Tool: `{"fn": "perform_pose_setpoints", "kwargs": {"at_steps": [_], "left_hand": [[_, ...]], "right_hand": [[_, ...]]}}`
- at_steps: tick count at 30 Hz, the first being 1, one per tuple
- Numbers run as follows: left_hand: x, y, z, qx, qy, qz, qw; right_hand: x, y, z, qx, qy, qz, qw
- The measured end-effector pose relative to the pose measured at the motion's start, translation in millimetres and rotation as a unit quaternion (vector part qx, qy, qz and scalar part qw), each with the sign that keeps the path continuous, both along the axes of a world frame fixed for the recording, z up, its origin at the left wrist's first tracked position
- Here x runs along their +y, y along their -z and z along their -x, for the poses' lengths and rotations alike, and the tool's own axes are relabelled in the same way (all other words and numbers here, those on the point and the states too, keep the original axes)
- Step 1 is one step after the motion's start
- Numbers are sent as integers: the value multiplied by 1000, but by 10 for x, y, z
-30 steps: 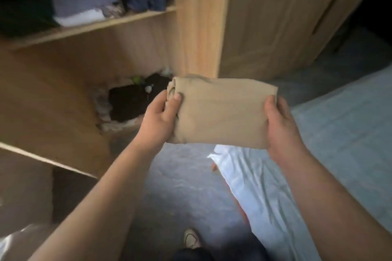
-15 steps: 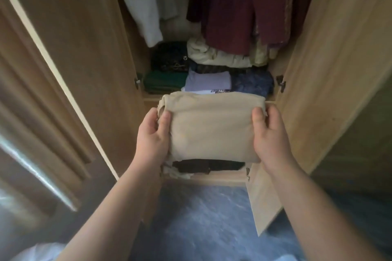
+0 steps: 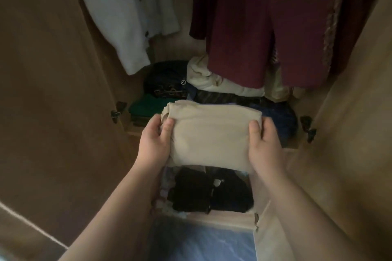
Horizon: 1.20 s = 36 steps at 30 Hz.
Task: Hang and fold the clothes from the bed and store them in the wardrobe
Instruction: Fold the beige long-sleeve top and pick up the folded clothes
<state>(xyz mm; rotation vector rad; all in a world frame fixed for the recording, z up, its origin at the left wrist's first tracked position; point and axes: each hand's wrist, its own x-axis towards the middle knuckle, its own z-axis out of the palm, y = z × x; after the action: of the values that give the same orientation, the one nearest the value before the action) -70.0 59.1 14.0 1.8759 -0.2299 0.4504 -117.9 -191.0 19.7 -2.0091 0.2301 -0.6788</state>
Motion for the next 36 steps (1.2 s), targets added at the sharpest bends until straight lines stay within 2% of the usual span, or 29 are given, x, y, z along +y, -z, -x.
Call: {"fn": "perform_pose_setpoints", "kwargs": {"at_steps": [7, 10, 17, 22, 24, 29, 31, 32, 34, 36], "left_hand": [[-179, 371, -1340, 75, 0, -29, 997], [-296, 513, -1962, 78, 7, -38, 996], [-531, 556, -3119, 116, 18, -92, 989], [-643, 910, -3377, 177, 46, -186, 965], [-647, 1026, -3416, 202, 49, -210, 956], [-619, 876, -3504, 244, 48, -209, 946], [-606, 761, -3468, 220, 55, -244, 943], [-612, 711, -3444, 186, 62, -268, 943], [-664, 637, -3386, 81, 77, -327, 938], [-769, 595, -3324, -24, 102, -373, 922]], "right_hand": [[-146, 406, -1319, 64, 34, 85, 994], [-207, 541, -1865, 101, 65, 111, 987], [-376, 537, -2844, 151, 111, 158, 969], [-452, 864, -3105, 272, 120, 232, 926], [-472, 983, -3120, 285, 116, 241, 920], [-536, 861, -3133, 326, 105, 191, 920], [-539, 747, -3069, 331, 122, 236, 905], [-518, 695, -3040, 303, 132, 280, 901], [-412, 617, -3005, 184, 113, 359, 908], [-288, 595, -3021, 87, 45, 406, 909]]}}
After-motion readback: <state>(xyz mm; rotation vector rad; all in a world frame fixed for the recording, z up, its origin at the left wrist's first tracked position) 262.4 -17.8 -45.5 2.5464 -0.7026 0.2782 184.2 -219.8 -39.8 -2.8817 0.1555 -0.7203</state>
